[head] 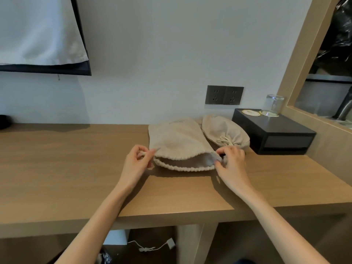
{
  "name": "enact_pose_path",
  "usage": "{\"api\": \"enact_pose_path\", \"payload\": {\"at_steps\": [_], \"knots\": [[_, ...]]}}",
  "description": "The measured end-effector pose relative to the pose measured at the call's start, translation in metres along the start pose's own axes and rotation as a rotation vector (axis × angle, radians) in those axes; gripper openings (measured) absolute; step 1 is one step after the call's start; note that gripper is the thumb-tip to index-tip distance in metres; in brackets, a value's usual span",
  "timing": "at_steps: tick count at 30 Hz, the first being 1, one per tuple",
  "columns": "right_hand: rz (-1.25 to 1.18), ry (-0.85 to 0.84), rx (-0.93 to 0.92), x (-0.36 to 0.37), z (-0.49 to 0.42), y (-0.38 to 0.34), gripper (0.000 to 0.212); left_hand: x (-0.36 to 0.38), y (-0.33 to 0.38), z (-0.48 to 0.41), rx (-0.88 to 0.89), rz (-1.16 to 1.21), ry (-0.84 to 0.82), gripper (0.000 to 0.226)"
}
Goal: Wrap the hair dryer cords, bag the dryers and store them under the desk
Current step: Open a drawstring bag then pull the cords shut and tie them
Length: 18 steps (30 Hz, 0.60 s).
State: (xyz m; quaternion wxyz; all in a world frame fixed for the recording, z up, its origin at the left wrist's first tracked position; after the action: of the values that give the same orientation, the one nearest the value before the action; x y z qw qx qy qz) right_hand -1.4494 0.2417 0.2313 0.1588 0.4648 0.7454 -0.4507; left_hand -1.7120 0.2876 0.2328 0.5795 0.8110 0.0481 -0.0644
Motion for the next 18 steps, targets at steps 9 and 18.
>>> {"api": "enact_pose_path", "payload": {"at_steps": [9,18], "knots": [[0.088,-0.136,-0.510,0.035,0.011,-0.082,0.054,-0.019,-0.007,0.014,0.073,0.003,-0.087,0.020],[0.039,-0.215,-0.349,0.072,0.016,-0.078,0.026,-0.029,-0.014,0.016,0.203,-0.202,-0.058,0.015]]}}
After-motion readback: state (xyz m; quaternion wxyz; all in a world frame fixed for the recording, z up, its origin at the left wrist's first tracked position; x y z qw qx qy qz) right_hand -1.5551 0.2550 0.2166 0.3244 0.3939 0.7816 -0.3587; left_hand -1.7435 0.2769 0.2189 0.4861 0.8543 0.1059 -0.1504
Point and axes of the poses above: each hand's wrist, its own z-axis away from the middle knuckle, its own x-axis out of the palm, y = z × x, the point moved 1 cm from there along -z, towards the middle knuckle, and after that the axes turned 3 degrees about -z, right-handed, at the moved point
